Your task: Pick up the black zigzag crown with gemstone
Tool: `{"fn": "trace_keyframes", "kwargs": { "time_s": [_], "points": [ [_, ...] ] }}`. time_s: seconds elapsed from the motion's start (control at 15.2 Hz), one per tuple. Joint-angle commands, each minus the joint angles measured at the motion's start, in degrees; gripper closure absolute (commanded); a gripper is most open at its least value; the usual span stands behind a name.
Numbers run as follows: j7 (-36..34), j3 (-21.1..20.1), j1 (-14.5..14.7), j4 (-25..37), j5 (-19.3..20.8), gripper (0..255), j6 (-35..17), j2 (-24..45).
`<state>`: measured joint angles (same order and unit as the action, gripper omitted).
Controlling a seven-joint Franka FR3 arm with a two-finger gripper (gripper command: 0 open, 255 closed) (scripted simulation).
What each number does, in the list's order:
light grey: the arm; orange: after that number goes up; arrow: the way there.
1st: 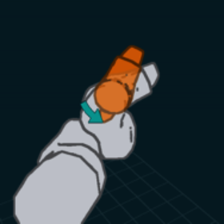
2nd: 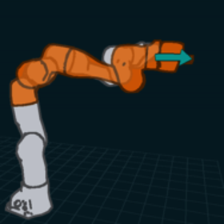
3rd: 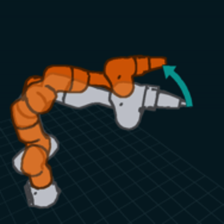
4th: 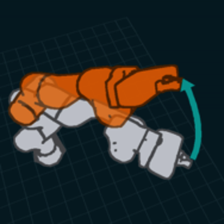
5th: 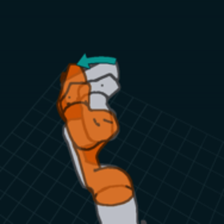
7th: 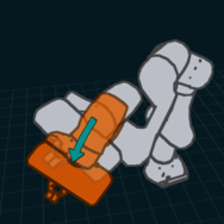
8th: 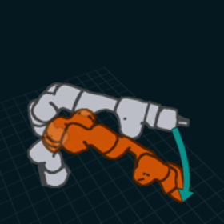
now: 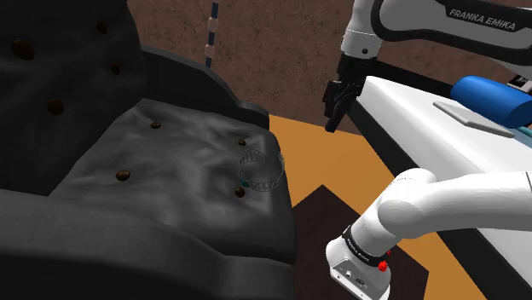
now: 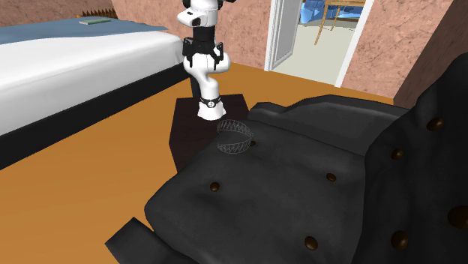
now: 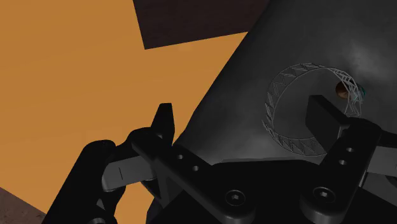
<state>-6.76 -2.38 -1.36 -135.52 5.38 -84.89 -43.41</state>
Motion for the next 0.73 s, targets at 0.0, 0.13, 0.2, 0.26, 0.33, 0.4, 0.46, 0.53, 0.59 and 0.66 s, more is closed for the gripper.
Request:
{"fn": "trace_keyframes", "kwargs": {
  "time_s": [0.0, 0.13, 0.2, 0.26, 0.33, 0.4, 0.46, 0.53, 0.59, 0.66],
  "points": [
    [0.0, 0.0, 0.0, 0.0, 0.0, 0, 0.0, 0.0],
    [-1.78, -1.37, 0.64, -2.28, -1.15, 0, -3.39, 0.98],
    [-2.66, -2.08, 0.96, -3.32, -1.71, 0, -5.12, 1.6],
    [-3.54, -2.78, 1.29, -4.28, -2.24, 0, -6.87, 2.31],
    [-4.4, -3.5, 1.61, -5.18, -2.77, 0, -8.65, 3.11],
    [-5.26, -4.24, 1.91, -6.0, -3.28, 0, -10.44, 4.0],
    [-6.12, -4.97, 2.23, -6.75, -3.76, 0, -12.26, 4.97],
    [-6.97, -5.73, 2.52, -7.42, -4.22, 0, -14.09, 6.04],
    [-7.83, -6.48, 2.82, -8.01, -4.65, 0, -15.94, 7.2],
    [-8.69, -7.24, 3.1, -8.52, -5.04, 0, -17.8, 8.45]
  ]
}}
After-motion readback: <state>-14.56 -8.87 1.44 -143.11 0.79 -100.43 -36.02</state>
